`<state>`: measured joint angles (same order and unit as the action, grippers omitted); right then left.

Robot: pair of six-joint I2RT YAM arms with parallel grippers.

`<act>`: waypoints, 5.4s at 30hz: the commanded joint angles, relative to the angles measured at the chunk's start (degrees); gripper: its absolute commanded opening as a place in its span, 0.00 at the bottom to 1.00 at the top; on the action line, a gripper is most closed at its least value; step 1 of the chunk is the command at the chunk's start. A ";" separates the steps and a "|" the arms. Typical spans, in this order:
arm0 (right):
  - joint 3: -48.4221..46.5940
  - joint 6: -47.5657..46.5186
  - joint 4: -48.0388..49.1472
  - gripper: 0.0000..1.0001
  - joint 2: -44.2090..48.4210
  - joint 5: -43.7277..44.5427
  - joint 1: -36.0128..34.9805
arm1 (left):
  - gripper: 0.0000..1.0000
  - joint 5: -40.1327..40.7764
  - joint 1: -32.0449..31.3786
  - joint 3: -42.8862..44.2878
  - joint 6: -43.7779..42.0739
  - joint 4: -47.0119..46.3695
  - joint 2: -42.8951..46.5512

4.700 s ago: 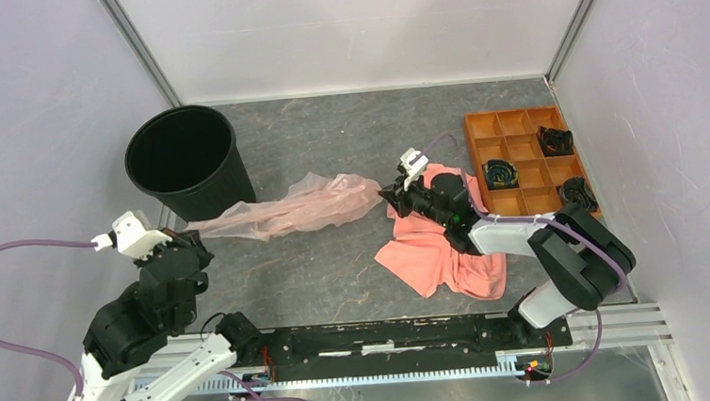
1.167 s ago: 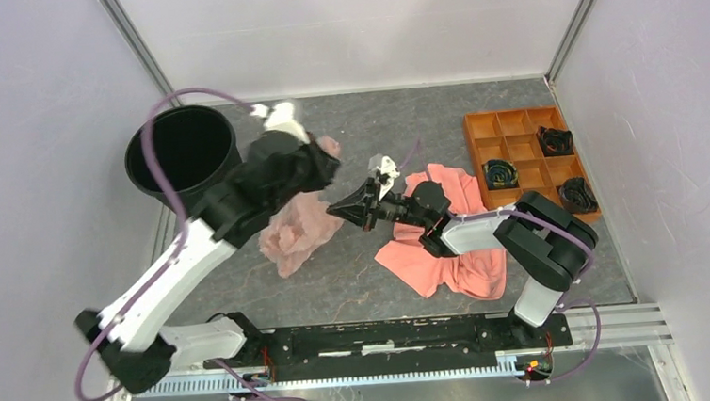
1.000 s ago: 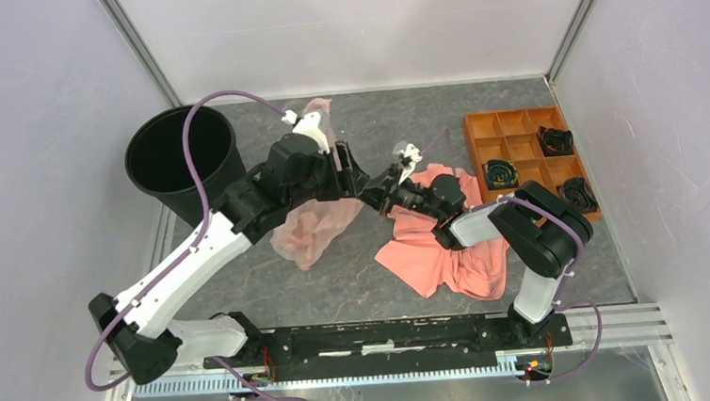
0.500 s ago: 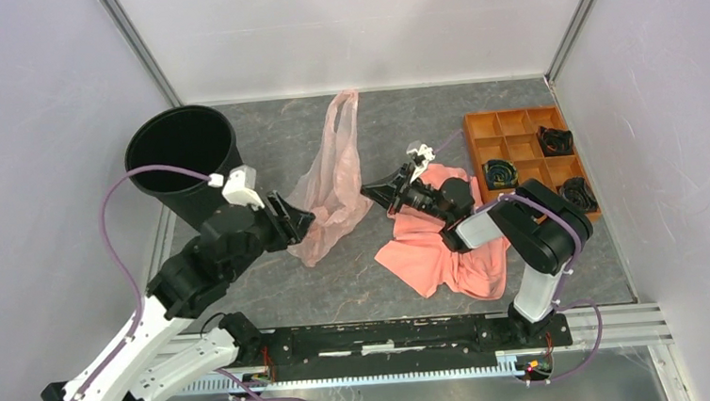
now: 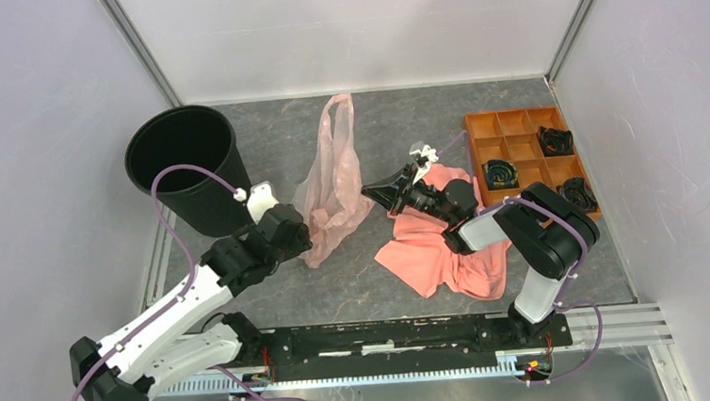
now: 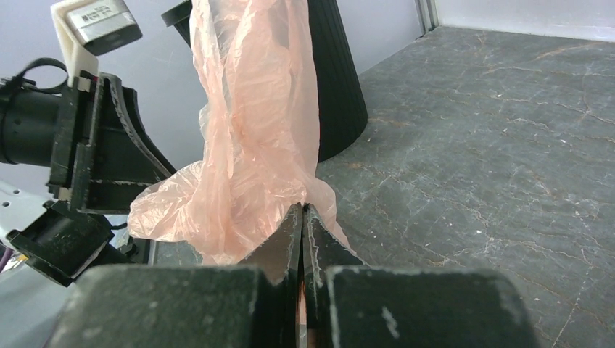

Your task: Put the trash bags into the trash bin

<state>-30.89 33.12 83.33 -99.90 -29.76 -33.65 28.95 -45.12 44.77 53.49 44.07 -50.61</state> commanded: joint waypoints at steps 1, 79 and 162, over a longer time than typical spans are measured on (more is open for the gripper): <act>0.57 -0.64 6.02 0.00 1.63 -1.00 -0.06 | 0.58 3.25 0.04 -0.94 2.71 -5.38 -2.60; -0.98 -14.02 -12.11 0.00 6.19 2.90 -0.13 | 0.02 -0.02 0.12 -0.70 -2.45 -9.33 6.82; 2.92 -36.13 -44.60 0.00 16.65 50.13 -48.58 | 0.02 3.46 0.30 33.84 -19.99 -14.64 -2.36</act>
<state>-23.49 -5.91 35.14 -80.68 13.89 -82.50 32.91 -45.06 70.39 42.57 32.93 -49.74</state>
